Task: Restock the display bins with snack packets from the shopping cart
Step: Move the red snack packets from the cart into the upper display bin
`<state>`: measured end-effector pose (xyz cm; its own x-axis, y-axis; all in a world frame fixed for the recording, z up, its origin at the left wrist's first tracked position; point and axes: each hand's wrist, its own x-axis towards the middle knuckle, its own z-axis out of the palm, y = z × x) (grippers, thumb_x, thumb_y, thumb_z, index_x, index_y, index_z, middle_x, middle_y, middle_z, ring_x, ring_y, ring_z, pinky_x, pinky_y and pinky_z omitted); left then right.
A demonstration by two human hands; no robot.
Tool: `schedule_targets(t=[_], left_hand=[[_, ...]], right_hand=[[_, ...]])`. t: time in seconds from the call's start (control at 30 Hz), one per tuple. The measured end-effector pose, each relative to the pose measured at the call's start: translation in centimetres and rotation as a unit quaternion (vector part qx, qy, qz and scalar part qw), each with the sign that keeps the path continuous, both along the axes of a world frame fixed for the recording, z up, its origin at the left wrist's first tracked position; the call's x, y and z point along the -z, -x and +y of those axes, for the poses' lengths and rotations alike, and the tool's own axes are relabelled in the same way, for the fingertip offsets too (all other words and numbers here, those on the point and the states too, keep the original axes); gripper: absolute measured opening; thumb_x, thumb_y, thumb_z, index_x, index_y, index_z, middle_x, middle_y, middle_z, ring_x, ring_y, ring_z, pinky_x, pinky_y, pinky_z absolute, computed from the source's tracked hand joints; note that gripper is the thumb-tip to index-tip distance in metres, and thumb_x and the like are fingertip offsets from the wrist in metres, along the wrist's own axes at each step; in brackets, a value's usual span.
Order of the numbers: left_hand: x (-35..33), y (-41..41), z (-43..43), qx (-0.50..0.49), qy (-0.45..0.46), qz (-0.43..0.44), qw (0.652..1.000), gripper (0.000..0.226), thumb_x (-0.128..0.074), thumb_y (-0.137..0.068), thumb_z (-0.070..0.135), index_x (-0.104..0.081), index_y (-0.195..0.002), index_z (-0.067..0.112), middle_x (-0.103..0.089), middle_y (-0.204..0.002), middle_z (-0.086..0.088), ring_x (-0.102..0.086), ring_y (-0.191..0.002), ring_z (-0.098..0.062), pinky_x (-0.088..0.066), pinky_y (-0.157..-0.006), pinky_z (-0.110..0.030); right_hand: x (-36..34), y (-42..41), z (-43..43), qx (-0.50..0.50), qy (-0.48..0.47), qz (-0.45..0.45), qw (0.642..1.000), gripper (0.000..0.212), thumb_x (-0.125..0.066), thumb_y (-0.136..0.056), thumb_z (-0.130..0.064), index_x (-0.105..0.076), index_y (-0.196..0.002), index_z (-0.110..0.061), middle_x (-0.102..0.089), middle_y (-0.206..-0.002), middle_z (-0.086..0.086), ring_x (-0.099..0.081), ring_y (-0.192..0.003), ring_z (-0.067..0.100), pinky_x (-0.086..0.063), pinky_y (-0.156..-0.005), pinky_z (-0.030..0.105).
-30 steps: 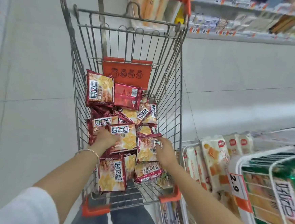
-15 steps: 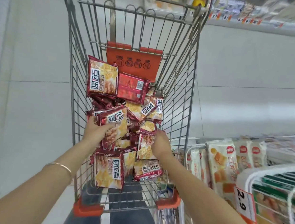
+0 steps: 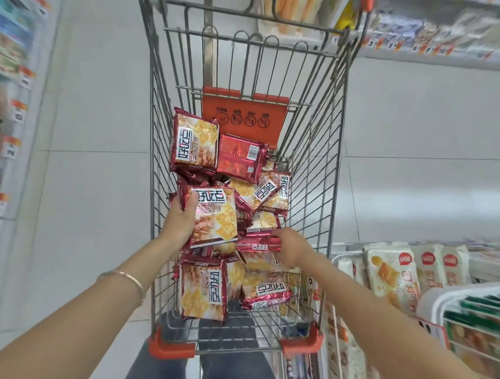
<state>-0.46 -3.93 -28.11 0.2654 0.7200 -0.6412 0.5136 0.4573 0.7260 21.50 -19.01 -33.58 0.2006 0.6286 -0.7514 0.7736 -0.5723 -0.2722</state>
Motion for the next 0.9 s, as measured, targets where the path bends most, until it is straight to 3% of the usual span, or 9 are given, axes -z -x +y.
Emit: schedule_targets(t=[0.17, 0.3, 0.4, 0.47, 0.57, 0.67, 0.77, 0.83, 0.9], left_hand=[[-4.0, -1.1, 1.8, 0.045, -0.041, -0.016, 0.998, 0.068, -0.039, -0.099, 0.06, -0.032, -0.153, 0.019, -0.043, -0.153, -0.003, -0.041, -0.14, -0.026, -0.032, -0.115, -0.039], [-7.1, -1.5, 3.7, 0.126, 0.043, -0.009, 0.991, 0.102, -0.042, -0.08, 0.085, -0.011, -0.159, 0.029, -0.035, -0.158, -0.011, -0.041, -0.14, -0.035, -0.034, -0.114, -0.058], [-11.4, -2.6, 4.1, 0.237, 0.103, -0.017, 0.966, 0.118, -0.038, -0.064, 0.099, -0.006, -0.158, 0.035, -0.017, -0.165, -0.013, -0.027, -0.148, -0.035, -0.028, -0.115, -0.063], [-15.4, -3.2, 3.3, 0.27, 0.147, -0.06, 0.95, 0.11, -0.037, -0.069, 0.093, -0.033, -0.149, 0.018, -0.059, -0.131, -0.029, -0.061, -0.119, -0.037, -0.051, -0.097, -0.052], [-19.8, -2.9, 1.9, 0.31, 0.181, -0.131, 0.924, 0.082, -0.054, -0.062, 0.084, -0.056, -0.1, 0.011, -0.066, -0.064, -0.002, -0.06, -0.06, -0.02, -0.053, -0.061, -0.029], [-21.4, -1.9, 0.9, 0.331, 0.178, -0.173, 0.91, 0.06, -0.073, -0.072, 0.054, -0.056, -0.1, 0.004, -0.066, -0.069, -0.003, -0.059, -0.056, -0.018, -0.05, -0.057, -0.026], [-22.9, -1.4, 0.4, 0.328, 0.138, -0.188, 0.915, 0.057, -0.072, -0.081, 0.045, -0.058, -0.114, 0.001, -0.072, -0.079, -0.009, -0.065, -0.064, -0.022, -0.056, -0.058, -0.029], [-24.5, -1.9, 0.1, 0.324, 0.131, -0.207, 0.914, 0.07, -0.076, -0.076, 0.049, -0.057, -0.125, 0.003, -0.075, -0.097, -0.016, -0.07, -0.079, -0.029, -0.06, -0.07, -0.036], [-27.2, -2.9, -1.0, 0.349, 0.121, -0.239, 0.898, 0.088, -0.082, -0.059, 0.058, -0.058, -0.124, 0.005, -0.075, -0.102, -0.017, -0.073, -0.083, -0.03, -0.059, -0.075, -0.038]], right_hand=[[-10.8, -2.7, 2.4, 0.028, -0.026, 0.099, 0.994, 0.054, -0.082, -0.071, -0.01, -0.053, -0.117, -0.012, -0.067, -0.103, 0.006, -0.067, -0.092, 0.026, -0.058, -0.083, 0.042], [-19.7, -2.7, 3.9, 0.07, -0.116, 0.181, 0.974, 0.025, -0.082, -0.08, -0.021, -0.064, -0.096, -0.013, -0.05, -0.072, -0.014, -0.047, -0.064, 0.004, -0.037, -0.066, 0.018], [-24.5, -1.1, 4.9, 0.09, -0.192, 0.186, 0.959, 0.01, -0.074, -0.09, -0.026, -0.066, -0.096, -0.023, -0.053, -0.069, -0.017, -0.047, -0.058, -0.004, -0.033, -0.067, 0.016], [-26.7, 0.4, 5.3, 0.104, -0.241, 0.159, 0.952, 0.011, -0.071, -0.093, -0.024, -0.066, -0.1, -0.031, -0.061, -0.063, -0.024, -0.053, -0.055, -0.01, -0.039, -0.062, 0.013], [-29.4, 2.5, 5.2, 0.158, -0.308, 0.124, 0.93, 0.026, -0.073, -0.091, -0.023, -0.072, -0.117, -0.018, -0.07, -0.081, -0.015, -0.059, -0.064, -0.003, -0.053, -0.068, 0.021], [-31.3, 4.3, 4.1, 0.198, -0.355, 0.074, 0.911, 0.043, -0.076, -0.088, -0.027, -0.065, -0.128, -0.013, -0.068, -0.111, -0.004, -0.064, -0.093, 0.002, -0.051, -0.09, 0.023], [-33.4, 5.5, 1.8, 0.301, -0.393, 0.013, 0.869, 0.08, -0.075, -0.085, -0.045, -0.039, -0.151, -0.017, -0.041, -0.153, 0.005, -0.042, -0.139, 0.021, -0.033, -0.116, 0.038], [-34.7, 5.8, -0.3, 0.42, -0.376, 0.079, 0.822, 0.104, -0.075, -0.078, -0.059, -0.018, -0.158, -0.021, -0.029, -0.16, 0.008, -0.036, -0.143, 0.028, -0.032, -0.114, 0.043], [-35.8, 5.8, -3.2, 0.488, -0.347, 0.181, 0.78, 0.112, -0.076, -0.067, -0.071, -0.023, -0.154, -0.025, -0.05, -0.148, 0.005, -0.055, -0.129, 0.027, -0.044, -0.108, 0.046]])
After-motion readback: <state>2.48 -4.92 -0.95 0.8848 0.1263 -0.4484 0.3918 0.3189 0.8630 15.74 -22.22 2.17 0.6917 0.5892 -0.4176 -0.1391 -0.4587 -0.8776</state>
